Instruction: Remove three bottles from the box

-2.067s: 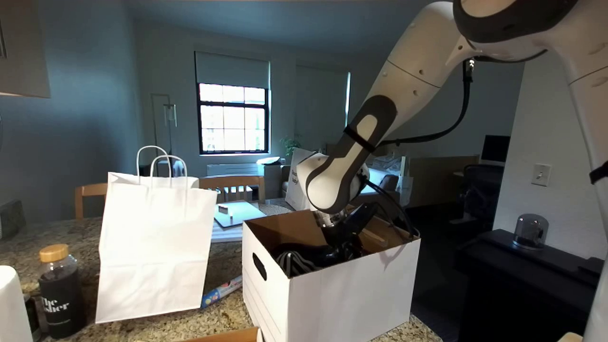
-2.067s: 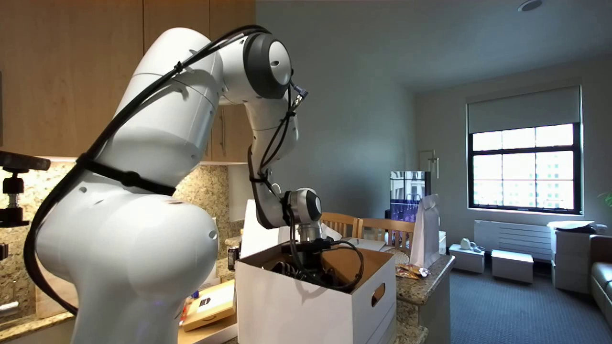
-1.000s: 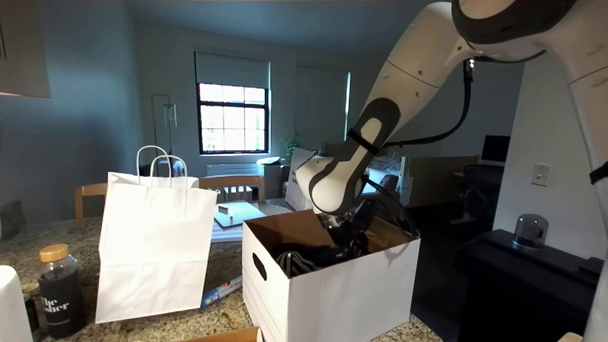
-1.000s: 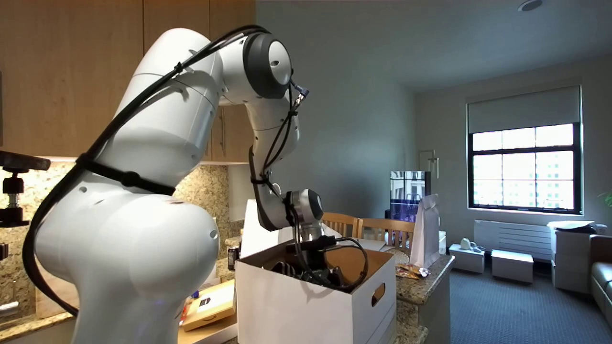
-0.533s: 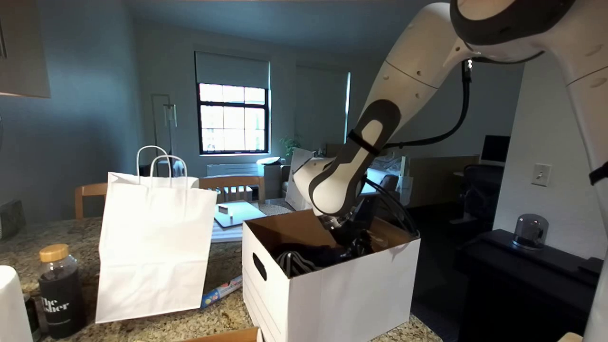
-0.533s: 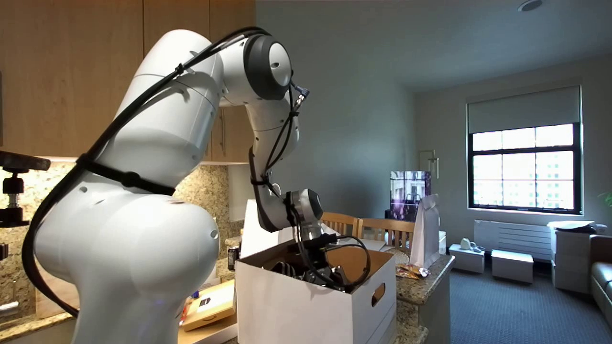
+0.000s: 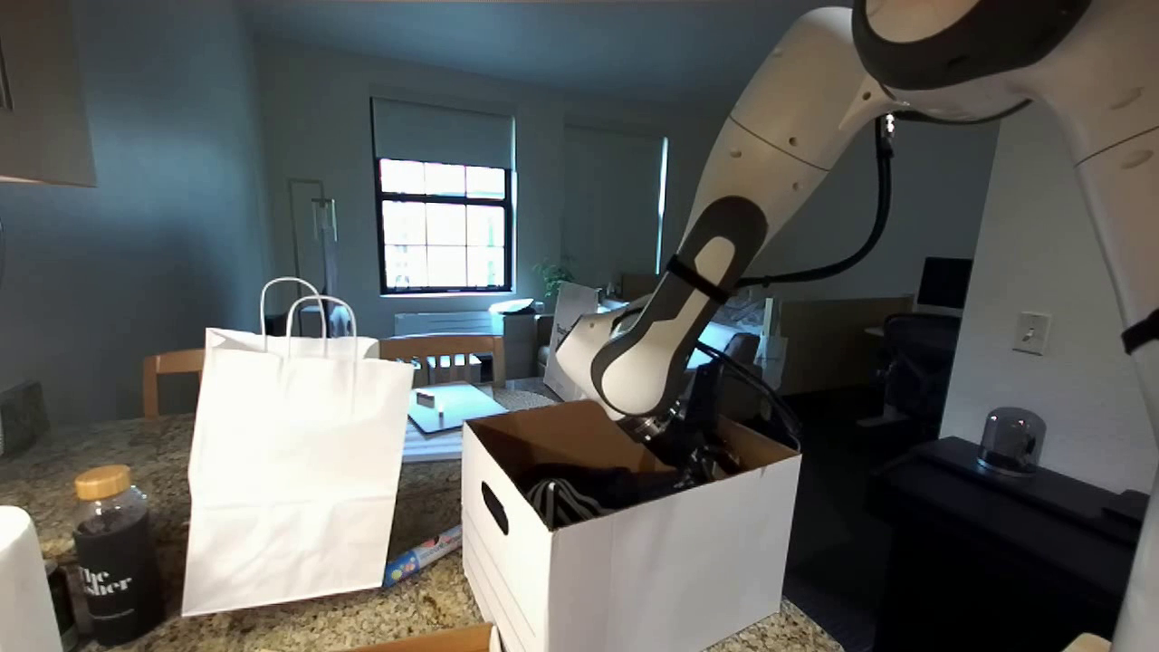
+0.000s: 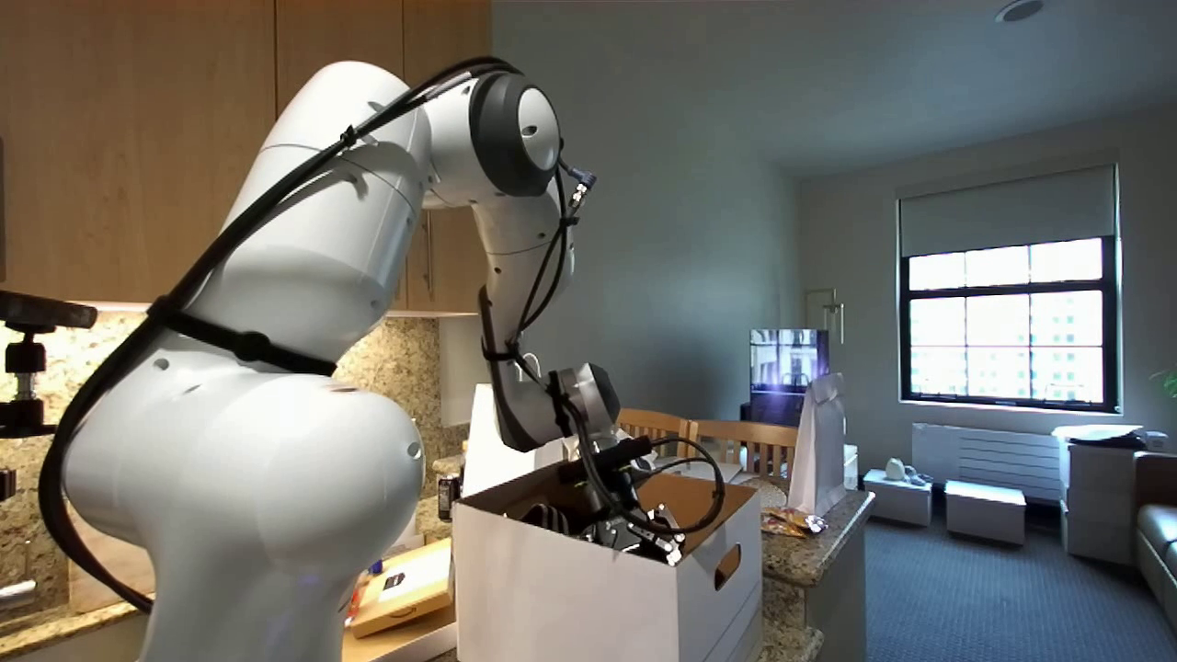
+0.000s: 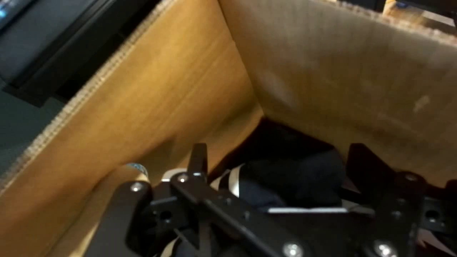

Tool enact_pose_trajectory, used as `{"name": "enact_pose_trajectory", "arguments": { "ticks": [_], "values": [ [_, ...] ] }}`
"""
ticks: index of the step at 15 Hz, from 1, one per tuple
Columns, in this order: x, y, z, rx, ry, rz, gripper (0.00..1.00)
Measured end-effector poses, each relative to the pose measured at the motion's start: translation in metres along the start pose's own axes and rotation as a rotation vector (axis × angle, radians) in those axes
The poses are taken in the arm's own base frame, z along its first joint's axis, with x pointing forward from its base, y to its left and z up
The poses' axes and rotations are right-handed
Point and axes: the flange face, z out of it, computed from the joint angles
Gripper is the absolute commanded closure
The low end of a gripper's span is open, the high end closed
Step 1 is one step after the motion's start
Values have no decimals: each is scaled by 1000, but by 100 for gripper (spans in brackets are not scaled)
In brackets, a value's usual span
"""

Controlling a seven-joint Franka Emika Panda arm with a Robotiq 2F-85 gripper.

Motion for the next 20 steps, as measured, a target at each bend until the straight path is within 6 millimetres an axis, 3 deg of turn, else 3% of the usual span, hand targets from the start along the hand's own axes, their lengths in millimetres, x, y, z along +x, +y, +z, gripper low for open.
{"name": "enact_pose_trajectory", "arguments": {
  "ticks": [5,9,15,20],
  "values": [
    [0,7,-2,-124,-106,-25,0],
    [12,9,-9,-135,-76,-73,0],
    [42,-7,-23,-109,204,-154,0],
    [54,-31,-26,-82,409,-223,0]
  ]
}}
